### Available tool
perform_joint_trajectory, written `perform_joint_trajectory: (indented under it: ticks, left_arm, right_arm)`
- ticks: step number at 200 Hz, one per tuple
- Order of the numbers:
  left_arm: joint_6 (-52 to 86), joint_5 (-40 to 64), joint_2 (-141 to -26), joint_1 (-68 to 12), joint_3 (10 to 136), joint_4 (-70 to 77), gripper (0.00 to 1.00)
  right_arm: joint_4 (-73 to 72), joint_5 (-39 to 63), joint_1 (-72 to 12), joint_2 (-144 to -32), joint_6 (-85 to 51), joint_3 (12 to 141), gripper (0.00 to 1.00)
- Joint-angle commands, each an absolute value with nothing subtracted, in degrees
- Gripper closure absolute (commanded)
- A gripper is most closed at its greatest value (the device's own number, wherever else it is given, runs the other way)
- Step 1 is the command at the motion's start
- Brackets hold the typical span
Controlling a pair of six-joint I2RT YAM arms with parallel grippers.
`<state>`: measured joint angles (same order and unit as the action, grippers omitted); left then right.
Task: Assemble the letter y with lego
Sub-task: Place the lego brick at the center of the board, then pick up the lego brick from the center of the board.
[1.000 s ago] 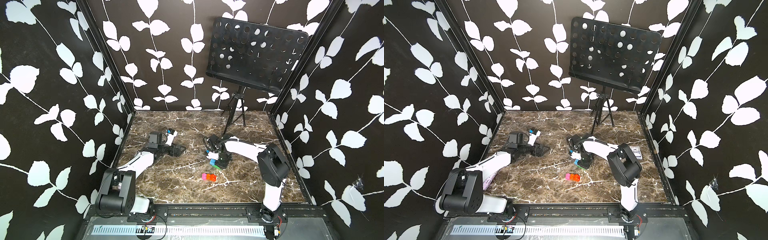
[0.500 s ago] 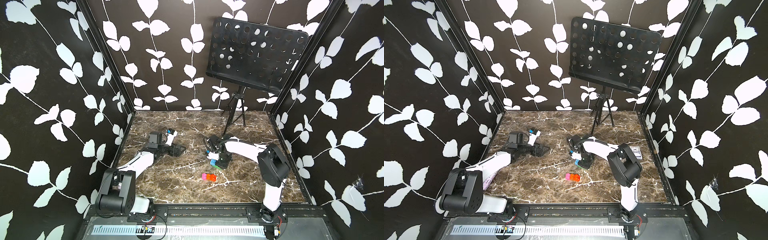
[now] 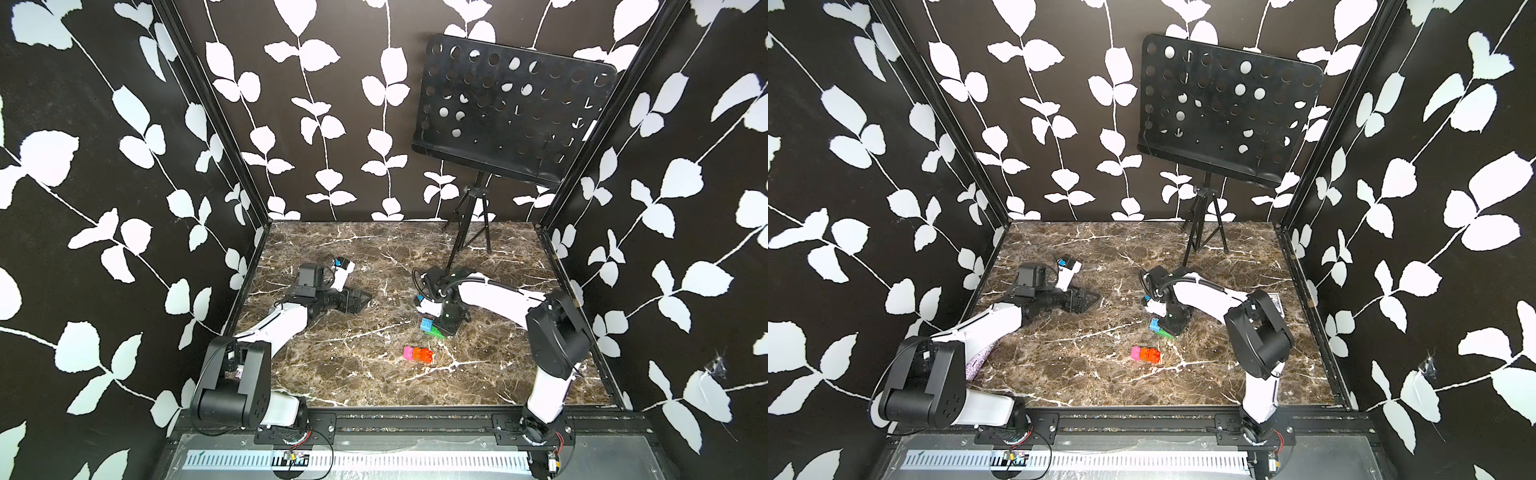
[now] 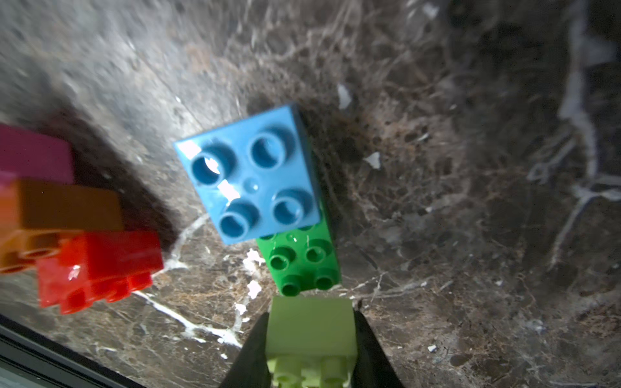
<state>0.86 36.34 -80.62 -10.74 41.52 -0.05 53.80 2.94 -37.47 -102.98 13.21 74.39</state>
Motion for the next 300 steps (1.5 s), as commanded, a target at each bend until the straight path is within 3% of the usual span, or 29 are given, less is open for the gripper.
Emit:
perform_joint_trajectory:
  ticks: [1,48,108,141,163,184,262,300]
  left_arm:
    - [0.42,36.48,-80.38,-10.83,41.04,-0.06,0.11]
    - [0.53,36.37,-80.24,-10.86,41.01,0.00,0.11]
    - [0.78,36.32,-80.07,-10.82,40.90,0.00,0.11]
    - [0.71,36.29,-79.98,-10.90,40.94,0.00,0.11]
    - [0.63,36.17,-80.03,-10.89,40.94,0.00,0.11]
    - [0.75,36.34,-80.07,-10.83,40.95,0.06,0.11]
    - [0.62,36.32,-79.98,-10.93,40.93,0.10,0.11]
    - [0.24,36.13,-79.96,-10.92,41.12,-0.13,0.11]
  right_arm:
    - [52.85,6.08,-34.51,-98.59,9.02,72.86,0.69]
    - [54.03,5.32,-25.95,-98.39,-4.10,69.61,0.68]
    - [53.81,1.14,-24.23,-103.64,-9.65,66.75,0.66]
    - [53.25,0.37,-24.26,-105.12,-9.79,66.71,0.59]
    - [53.04,0.13,-24.25,-104.80,-9.88,66.71,0.48]
    - [53.22,0.00,-24.26,-104.18,-10.02,66.72,0.47]
    - [52.86,0.74,-24.26,-102.97,-10.36,65.99,0.65]
    - [52.82,0.57,-24.86,-98.96,-3.69,67.37,0.71]
